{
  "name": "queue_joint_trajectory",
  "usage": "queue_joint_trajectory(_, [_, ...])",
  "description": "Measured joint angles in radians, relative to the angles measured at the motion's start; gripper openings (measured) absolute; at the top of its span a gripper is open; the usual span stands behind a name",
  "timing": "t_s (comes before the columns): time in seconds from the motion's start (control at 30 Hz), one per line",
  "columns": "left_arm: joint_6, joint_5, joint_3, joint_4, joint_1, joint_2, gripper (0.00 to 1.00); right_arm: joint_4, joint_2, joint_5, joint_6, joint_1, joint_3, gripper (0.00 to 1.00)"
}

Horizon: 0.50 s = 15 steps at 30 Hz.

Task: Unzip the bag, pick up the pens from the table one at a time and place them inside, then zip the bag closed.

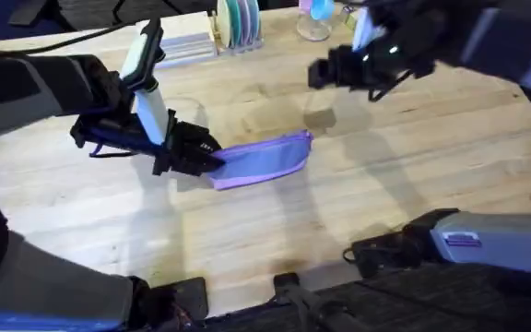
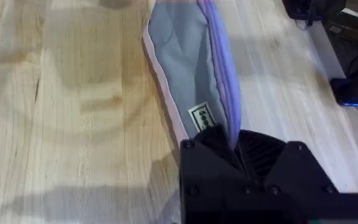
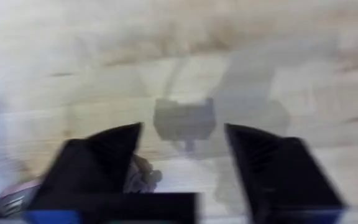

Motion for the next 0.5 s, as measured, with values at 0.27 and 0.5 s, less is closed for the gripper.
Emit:
queue_joint_trajectory(0.27, [0.0, 0.0, 0.0, 0.0, 0.0, 0.0, 0.043, -0.035, -0.199, 0.0, -0.119, 0.048, 0.019, 0.997])
queue_joint_trajectory(0.5, [0.0, 0.0, 0.0, -0.002, 0.003, 0.0, 0.822, -0.083, -0.261, 0.0, -0.144, 0.052, 0.019, 0.998])
